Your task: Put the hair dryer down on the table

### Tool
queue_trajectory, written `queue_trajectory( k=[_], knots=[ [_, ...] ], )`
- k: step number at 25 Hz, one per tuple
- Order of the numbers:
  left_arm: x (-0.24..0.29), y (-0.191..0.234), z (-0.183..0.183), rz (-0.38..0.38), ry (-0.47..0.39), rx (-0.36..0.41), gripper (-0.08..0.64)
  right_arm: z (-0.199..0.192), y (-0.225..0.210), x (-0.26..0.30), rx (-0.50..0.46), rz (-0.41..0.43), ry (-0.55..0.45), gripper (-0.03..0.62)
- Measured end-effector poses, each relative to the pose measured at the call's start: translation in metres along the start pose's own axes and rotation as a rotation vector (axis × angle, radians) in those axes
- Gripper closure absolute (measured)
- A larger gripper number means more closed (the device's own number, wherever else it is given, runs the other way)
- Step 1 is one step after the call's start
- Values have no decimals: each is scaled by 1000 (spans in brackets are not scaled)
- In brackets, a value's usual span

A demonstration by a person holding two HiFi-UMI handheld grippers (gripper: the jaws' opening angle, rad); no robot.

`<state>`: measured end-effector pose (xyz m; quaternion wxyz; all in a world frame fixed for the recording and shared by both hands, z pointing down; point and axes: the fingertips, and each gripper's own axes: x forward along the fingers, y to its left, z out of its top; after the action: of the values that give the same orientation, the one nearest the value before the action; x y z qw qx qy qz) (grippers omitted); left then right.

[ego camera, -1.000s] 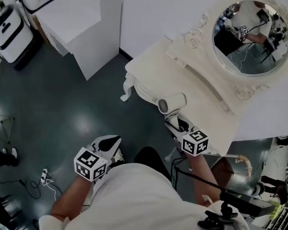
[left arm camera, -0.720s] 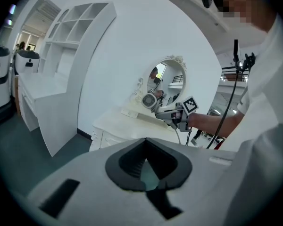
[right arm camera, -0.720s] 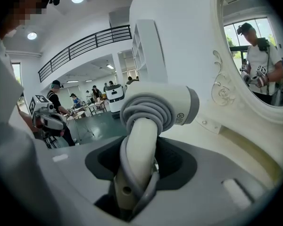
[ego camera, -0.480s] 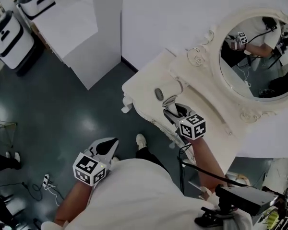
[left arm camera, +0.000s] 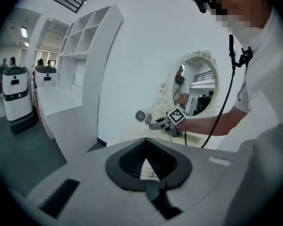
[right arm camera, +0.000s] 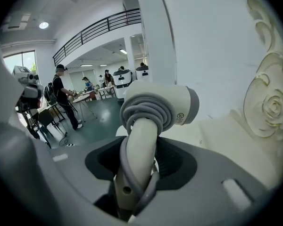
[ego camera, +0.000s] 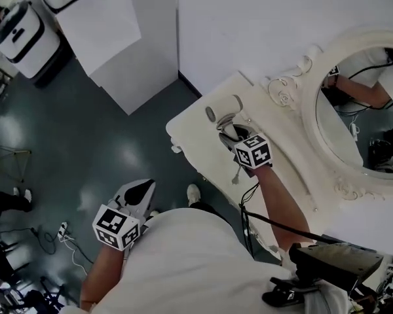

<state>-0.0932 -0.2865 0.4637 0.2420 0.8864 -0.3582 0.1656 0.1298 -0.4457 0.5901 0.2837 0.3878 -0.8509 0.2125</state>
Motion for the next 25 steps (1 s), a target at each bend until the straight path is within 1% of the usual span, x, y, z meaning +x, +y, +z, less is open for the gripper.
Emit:
queue_trajectory(
  k=[4, 8, 12, 18, 21, 25],
  knots=[
    [8, 11, 4, 78, 1, -36, 561, -13, -26, 42, 11, 3, 52, 405],
    [19, 19, 10, 128, 12, -54, 561, -28, -50, 74, 14, -16, 104, 405],
    [28, 27, 18, 173, 18, -67, 561, -40, -67, 95, 28, -22, 135, 405],
    [39, 34, 23, 204, 28, -72, 561, -46, -83, 114, 48, -43, 136, 405],
    [43, 36, 24, 219, 31, -73, 561, -48, -86, 118, 33, -50, 133, 403],
    [45, 38, 27, 228, 40, -69, 561, -46, -89, 121, 0, -80, 131, 403]
  ],
)
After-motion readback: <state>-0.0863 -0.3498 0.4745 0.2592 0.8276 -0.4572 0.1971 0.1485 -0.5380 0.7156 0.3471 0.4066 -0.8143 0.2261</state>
